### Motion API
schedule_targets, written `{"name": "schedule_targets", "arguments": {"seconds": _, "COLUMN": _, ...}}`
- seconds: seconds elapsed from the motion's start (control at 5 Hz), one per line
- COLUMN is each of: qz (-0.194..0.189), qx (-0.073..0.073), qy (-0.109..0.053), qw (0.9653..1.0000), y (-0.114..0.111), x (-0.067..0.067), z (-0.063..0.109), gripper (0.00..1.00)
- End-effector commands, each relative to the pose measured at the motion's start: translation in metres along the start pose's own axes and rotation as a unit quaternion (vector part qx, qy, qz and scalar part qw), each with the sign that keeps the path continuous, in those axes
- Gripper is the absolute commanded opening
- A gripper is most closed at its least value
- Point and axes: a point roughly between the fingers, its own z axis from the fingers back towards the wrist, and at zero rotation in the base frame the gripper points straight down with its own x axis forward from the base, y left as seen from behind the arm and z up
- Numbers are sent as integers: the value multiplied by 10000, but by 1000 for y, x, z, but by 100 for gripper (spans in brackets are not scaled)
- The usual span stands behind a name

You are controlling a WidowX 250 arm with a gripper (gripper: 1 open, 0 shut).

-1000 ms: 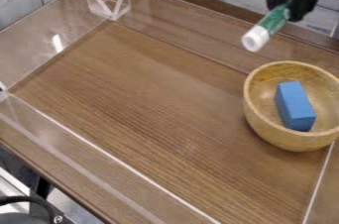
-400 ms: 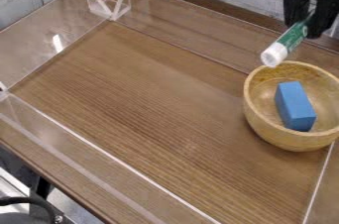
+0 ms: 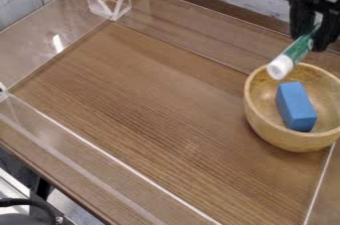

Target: Put the green marker in the brown bowl

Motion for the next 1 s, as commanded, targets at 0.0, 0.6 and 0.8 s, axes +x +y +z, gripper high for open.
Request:
{"name": "schedule_targets", "arguments": {"seconds": 0.0, "qz": -111, "qx": -3, "qy": -319, "qw": 9994, "y": -6, "x": 12, "z": 10, "gripper": 100}}
{"name": "schedule_targets", "arguments": {"seconds": 0.6, "qz": -331, "qx": -47, "qy": -245, "qw": 9991, "y": -18, "x": 16, "z": -16, "gripper": 100}}
{"name": "schedule_targets", "arguments": {"seconds": 0.8, "qz": -399, "qx": -57, "qy": -228, "qw": 9989, "y": -21, "x": 16, "z": -26, "gripper": 100}}
